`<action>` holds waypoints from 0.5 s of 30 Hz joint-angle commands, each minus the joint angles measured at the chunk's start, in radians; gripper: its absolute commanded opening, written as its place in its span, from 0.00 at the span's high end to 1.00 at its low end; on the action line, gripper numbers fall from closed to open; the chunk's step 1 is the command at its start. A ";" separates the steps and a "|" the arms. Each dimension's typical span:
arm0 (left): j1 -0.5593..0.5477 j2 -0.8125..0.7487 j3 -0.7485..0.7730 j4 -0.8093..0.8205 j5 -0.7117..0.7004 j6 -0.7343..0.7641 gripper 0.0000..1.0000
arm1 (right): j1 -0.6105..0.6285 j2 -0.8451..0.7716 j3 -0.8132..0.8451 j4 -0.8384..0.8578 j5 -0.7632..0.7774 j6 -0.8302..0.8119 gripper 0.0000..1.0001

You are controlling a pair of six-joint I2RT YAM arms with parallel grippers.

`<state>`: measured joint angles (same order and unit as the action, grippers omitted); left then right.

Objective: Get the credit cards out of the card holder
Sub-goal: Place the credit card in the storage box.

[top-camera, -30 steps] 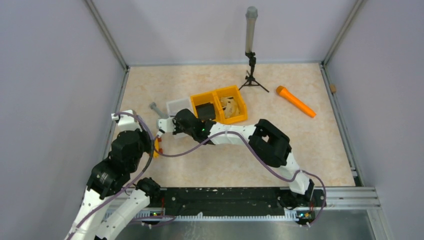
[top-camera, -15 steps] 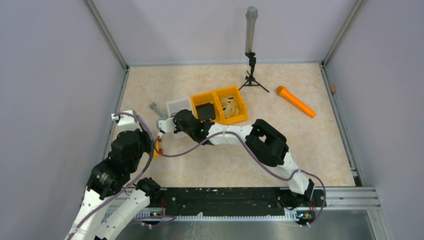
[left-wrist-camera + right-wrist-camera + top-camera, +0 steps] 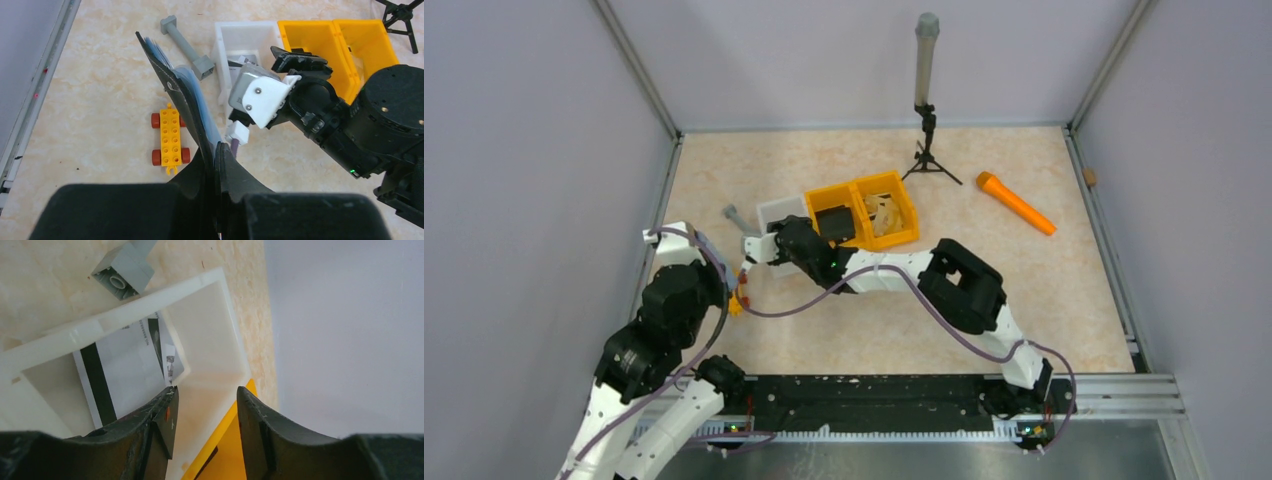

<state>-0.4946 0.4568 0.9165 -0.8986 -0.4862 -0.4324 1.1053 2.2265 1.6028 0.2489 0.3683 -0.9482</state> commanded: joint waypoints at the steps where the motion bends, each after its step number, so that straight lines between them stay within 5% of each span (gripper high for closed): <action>1: 0.003 -0.014 0.015 0.056 0.044 0.005 1.00 | 0.006 -0.202 -0.081 0.142 -0.056 0.123 0.52; 11: 0.003 0.013 -0.016 0.129 0.208 0.012 1.00 | -0.007 -0.552 -0.410 0.113 -0.146 0.473 0.50; 15: 0.003 0.042 -0.040 0.191 0.381 0.043 1.00 | -0.030 -0.697 -0.544 0.075 -0.184 0.707 0.30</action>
<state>-0.4934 0.4686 0.8986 -0.8383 -0.2783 -0.4232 1.0958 1.6459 1.1645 0.3485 0.2443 -0.5236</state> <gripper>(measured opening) 0.068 0.651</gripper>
